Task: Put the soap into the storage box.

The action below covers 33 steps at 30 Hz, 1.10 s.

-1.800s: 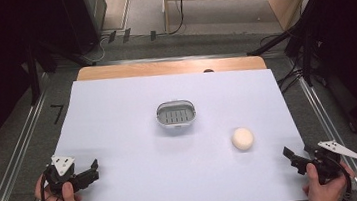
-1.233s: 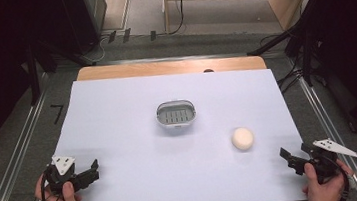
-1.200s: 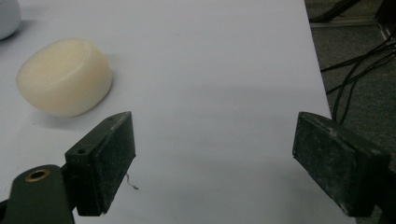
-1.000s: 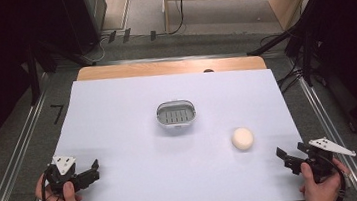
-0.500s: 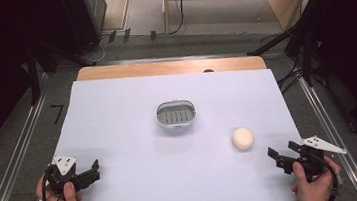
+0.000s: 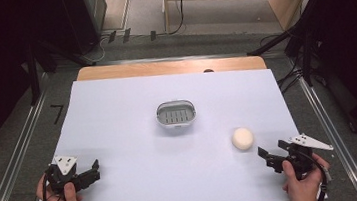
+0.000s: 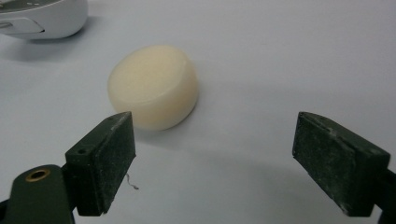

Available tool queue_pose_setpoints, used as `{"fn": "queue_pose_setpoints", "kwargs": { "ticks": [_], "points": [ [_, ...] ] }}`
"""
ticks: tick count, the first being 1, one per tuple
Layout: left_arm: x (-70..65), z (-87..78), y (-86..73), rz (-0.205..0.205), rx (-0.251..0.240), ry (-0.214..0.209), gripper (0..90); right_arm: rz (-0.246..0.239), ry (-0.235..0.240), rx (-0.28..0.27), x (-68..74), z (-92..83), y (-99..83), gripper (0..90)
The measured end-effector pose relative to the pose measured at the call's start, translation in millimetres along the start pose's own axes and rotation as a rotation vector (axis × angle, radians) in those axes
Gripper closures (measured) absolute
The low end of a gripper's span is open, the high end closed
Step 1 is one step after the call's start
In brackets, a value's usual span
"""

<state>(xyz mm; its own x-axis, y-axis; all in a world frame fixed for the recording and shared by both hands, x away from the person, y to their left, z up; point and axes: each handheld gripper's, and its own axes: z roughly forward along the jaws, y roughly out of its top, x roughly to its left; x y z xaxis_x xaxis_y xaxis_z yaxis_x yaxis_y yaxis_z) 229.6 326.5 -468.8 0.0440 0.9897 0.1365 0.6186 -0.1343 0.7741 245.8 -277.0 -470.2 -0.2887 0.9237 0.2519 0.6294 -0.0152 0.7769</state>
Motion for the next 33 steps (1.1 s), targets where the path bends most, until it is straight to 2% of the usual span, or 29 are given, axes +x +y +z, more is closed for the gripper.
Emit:
{"fn": "queue_pose_setpoints", "kwargs": {
  "ticks": [12, 16, 21, 24, 33],
  "points": [
    [0.5, -1.4, -0.5, 0.005, -0.01, -0.006, 4.4, -0.022, 0.017, 0.013, 9.2, 9.4, 1.6, 14.2],
    [1.0, 0.8, 0.3, -0.006, 0.01, -0.009, 4.4, -0.024, 0.021, 0.019, 12.0, 13.8, 2.9, 14.2],
    [0.8, -1.9, -0.8, 0.003, -0.012, -0.013, 4.4, -0.035, 0.029, 0.031, 15.1, 20.1, 2.9, 14.2],
    [1.5, -2.8, -1.4, 0.002, -0.024, -0.03, 4.4, -0.042, 0.039, 0.031, 16.7, 24.3, 3.7, 14.2],
    [0.6, -4.1, -2.0, 0.01, -0.036, -0.032, 4.4, -0.059, 0.044, 0.043, 23.8, 31.2, 5.6, 14.2]
  ]
}}
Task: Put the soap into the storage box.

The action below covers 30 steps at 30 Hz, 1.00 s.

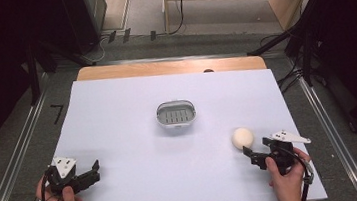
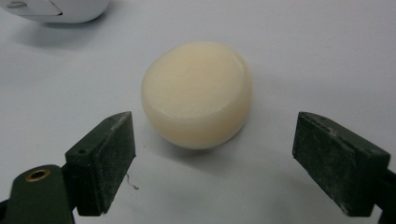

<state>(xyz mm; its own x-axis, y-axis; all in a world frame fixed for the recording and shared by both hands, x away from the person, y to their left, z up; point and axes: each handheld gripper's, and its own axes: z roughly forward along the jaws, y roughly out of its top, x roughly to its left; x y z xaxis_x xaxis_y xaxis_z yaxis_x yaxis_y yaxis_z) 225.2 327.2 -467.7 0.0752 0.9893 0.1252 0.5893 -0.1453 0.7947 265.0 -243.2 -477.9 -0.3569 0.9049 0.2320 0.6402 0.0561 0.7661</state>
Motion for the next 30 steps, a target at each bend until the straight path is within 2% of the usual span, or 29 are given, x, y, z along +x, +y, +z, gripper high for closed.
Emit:
{"fn": "queue_pose_setpoints", "kwargs": {
  "ticks": [8, 18, 26, 30],
  "points": [
    [0.6, -1.0, -0.6, -0.005, -0.01, -0.011, 4.4, 0.006, 0.006, -0.002, 0.6, 3.1, 0.8, 14.2],
    [0.8, -2.8, -1.4, -0.003, -0.023, -0.011, 4.4, -0.016, -0.006, 0.016, 7.7, 12.0, 3.3, 14.2],
    [3.0, -4.5, -2.5, -0.022, -0.03, -0.031, 4.5, -0.02, -0.004, 0.019, 13.9, 22.0, 8.2, 14.1],
    [2.6, -4.9, -2.5, -0.021, -0.026, -0.029, 4.4, -0.03, -0.021, 0.027, 15.6, 26.8, 10.6, 14.2]
  ]
}}
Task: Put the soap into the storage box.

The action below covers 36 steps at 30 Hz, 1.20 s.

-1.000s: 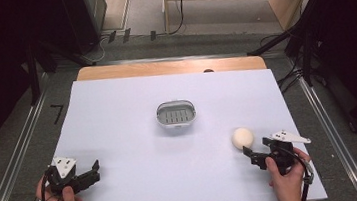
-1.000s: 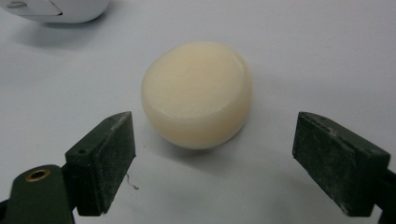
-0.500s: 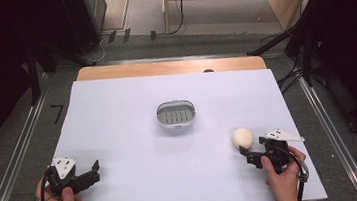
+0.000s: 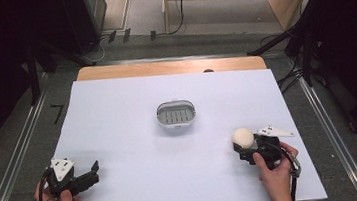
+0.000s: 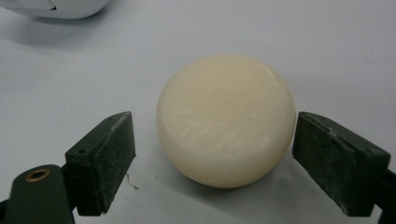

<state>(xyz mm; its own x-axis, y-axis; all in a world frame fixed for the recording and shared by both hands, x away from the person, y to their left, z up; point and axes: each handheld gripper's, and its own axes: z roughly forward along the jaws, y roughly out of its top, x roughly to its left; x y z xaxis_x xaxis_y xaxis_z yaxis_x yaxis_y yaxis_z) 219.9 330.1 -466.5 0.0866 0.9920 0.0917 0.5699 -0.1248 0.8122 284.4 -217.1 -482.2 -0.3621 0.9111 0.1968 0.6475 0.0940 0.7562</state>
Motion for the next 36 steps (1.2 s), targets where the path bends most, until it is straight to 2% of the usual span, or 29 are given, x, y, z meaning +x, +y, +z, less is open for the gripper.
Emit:
{"fn": "queue_pose_setpoints", "kwargs": {
  "ticks": [8, 15, 23, 27, 34, 36],
  "points": [
    [-0.8, 0.9, 0.1, 0.0, 0.002, 0.005, 4.4, 0.016, -0.019, 0.002, 0.4, 6.8, 3.2, 14.4],
    [-0.5, -0.3, -0.1, 0.001, 0.002, 0.001, 4.5, 0.049, -0.003, 0.012, -2.8, 11.9, 4.4, 18.5],
    [-2.3, 0.9, 0.2, 0.017, 0.01, 0.011, 4.4, 0.032, -0.038, 0.017, -0.2, 13.9, 4.6, 20.1],
    [-2.8, 2.1, 0.6, 0.019, 0.019, 0.013, 4.4, 0.038, -0.029, 0.011, -2.0, 13.6, 4.8, 23.9],
    [-3.5, 3.3, 1.2, 0.027, 0.032, 0.013, 4.4, 0.027, -0.044, 0.019, -0.2, 11.8, 5.4, 24.3],
    [-3.4, 3.2, 1.2, 0.026, 0.033, 0.014, 4.4, 0.004, -0.069, 0.025, 3.0, 11.3, 6.6, 24.3]
  ]
}}
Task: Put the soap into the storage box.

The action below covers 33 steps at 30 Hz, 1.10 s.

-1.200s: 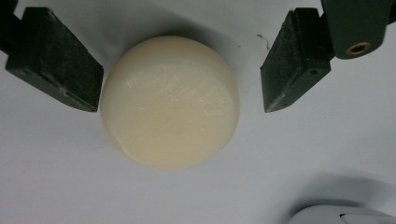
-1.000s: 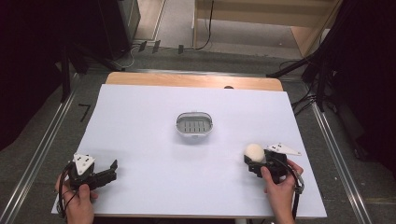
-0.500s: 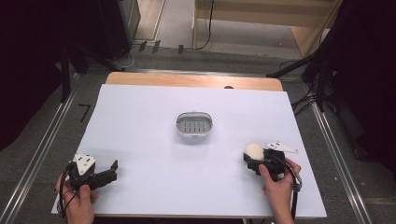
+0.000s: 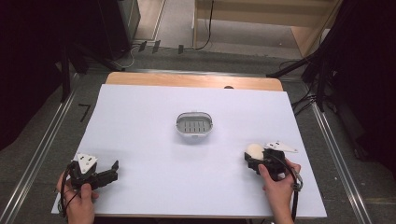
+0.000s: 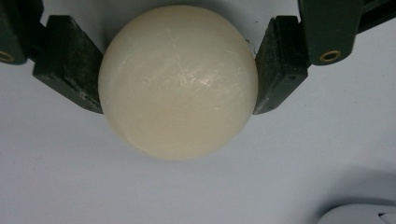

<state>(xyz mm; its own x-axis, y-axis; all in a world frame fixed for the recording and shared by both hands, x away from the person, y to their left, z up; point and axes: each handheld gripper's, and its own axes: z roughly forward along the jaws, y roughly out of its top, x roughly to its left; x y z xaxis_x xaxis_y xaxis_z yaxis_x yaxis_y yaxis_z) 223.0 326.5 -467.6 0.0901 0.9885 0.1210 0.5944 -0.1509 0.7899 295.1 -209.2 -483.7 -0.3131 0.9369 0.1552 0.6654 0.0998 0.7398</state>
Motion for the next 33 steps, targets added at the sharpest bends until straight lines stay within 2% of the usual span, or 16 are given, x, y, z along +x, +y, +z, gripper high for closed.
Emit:
{"fn": "queue_pose_setpoints", "kwargs": {
  "ticks": [3, 7, 16, 23, 33],
  "points": [
    [0.1, -0.2, -0.1, -0.001, -0.002, 0.002, 4.4, -0.008, 0.004, -0.001, 2.2, -1.1, 0.6, 24.3],
    [0.0, -0.5, -0.3, -0.001, -0.006, 0.001, 4.4, 0.005, 0.027, -0.002, 3.2, -4.0, 3.4, 24.3],
    [-0.5, -0.8, -0.5, 0.001, -0.006, 0.0, 4.5, -0.026, 0.06, -0.01, 20.1, -7.3, 19.6, 24.3],
    [-0.7, -1.3, -0.7, 0.001, -0.011, -0.001, 4.4, -0.048, 0.08, -0.002, 32.9, -2.5, 30.8, 24.4],
    [-1.0, -1.2, -0.7, 0.007, -0.007, -0.001, 4.5, -0.047, 0.094, -0.007, 42.7, 4.3, 41.4, 24.3]
  ]
}}
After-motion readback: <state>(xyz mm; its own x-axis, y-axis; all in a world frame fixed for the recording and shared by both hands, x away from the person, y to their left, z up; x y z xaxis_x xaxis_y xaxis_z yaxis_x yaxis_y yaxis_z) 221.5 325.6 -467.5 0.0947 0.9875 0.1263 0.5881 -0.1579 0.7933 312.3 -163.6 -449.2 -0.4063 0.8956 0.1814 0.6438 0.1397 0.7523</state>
